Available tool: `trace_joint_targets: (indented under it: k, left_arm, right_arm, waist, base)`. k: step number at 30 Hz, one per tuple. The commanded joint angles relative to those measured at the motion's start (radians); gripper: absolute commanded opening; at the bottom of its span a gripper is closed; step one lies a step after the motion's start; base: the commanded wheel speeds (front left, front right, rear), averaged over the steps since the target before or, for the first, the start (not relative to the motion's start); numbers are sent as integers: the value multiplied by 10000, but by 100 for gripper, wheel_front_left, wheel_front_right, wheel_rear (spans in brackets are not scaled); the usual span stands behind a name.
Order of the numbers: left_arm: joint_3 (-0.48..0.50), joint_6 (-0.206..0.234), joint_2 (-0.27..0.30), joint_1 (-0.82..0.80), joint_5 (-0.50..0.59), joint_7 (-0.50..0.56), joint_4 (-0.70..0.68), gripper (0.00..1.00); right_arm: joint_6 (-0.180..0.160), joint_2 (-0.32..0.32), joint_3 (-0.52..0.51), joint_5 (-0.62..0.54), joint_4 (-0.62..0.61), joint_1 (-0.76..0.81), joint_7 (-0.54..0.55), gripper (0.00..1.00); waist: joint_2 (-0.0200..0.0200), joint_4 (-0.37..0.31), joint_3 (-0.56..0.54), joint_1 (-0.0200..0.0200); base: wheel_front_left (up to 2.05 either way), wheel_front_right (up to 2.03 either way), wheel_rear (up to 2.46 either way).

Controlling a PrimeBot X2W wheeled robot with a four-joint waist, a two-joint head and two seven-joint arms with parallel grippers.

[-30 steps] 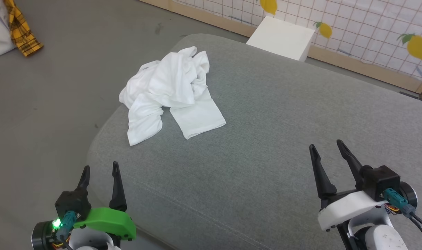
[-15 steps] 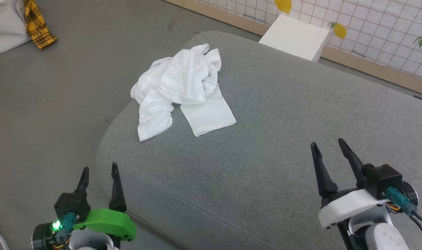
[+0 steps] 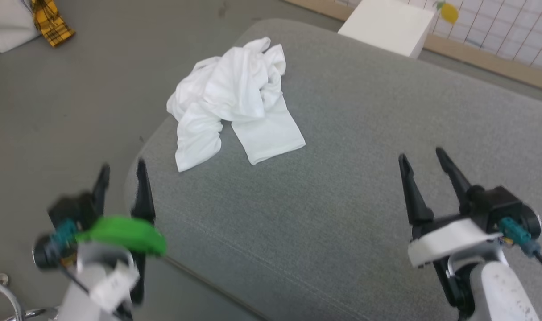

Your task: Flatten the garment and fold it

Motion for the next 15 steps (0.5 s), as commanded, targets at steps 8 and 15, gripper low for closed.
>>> trace_joint_targets:
  k: [8, 15]
  left_arm:
    - [-90, -1021, 973, -5652, -984, 2296, 2399, 100]
    - [298, -1141, 1833, -7787, -1336, 3598, 4212, 100]
  right_arm:
    - [-15, 1, 43, -1044, -915, -1299, 553, 100]
    - [-15, 1, 488, -1045, -1172, -2175, 551, 100]
  waist:
    - [0, -921, 2998, 0]
    - [0, -2119, 4294, 0]
  base:
    - [0, 0, 0]
    - [0, 0, 0]
